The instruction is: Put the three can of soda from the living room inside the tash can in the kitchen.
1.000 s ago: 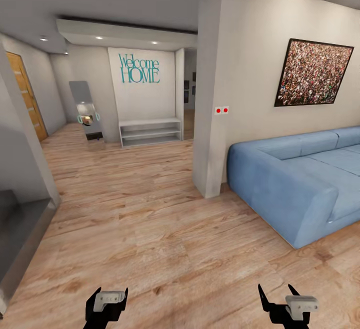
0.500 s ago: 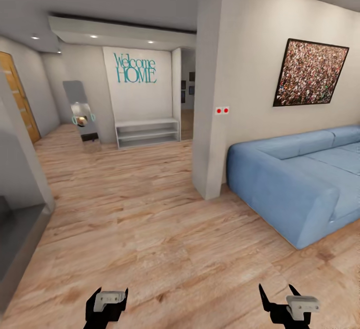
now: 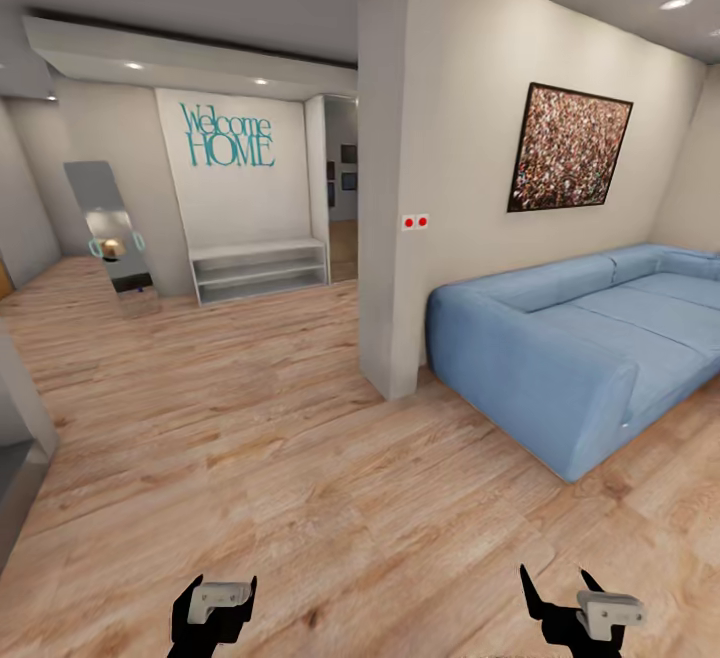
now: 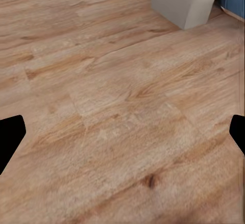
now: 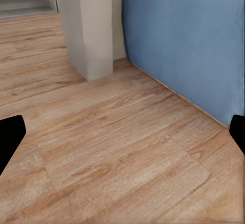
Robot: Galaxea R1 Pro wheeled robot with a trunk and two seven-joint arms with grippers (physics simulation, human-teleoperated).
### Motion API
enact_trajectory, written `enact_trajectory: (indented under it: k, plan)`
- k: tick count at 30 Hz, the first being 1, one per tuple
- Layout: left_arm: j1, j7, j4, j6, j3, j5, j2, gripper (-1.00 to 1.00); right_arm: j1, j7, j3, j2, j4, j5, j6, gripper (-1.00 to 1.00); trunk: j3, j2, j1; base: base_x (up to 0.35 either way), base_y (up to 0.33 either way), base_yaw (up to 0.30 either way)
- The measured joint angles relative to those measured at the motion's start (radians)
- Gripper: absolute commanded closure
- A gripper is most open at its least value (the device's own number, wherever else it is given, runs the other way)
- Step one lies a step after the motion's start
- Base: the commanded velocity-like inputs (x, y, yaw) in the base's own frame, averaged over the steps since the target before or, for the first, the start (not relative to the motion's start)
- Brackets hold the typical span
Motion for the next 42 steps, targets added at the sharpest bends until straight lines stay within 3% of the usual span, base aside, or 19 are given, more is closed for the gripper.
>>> enact_trajectory:
  k: [20, 42]
  plan:
    - [0.0, -0.001, 0.033, 0.002, -0.002, -0.001, 0.0, -1.0, 0.0, -0.006, 0.001, 0.0, 0.0, -0.013, 0.0, -1.0, 0.002, 0.0, 0.0, 0.117, 0.239, -0.182]
    - [0.0, -0.002, 0.034, 0.007, -0.004, -0.004, 0.0, -1.0, 0.0, -0.006, 0.001, 0.0, 0.0, -0.012, 0.0, -1.0, 0.002, 0.0, 0.0, 0.289, 0.099, -0.252]
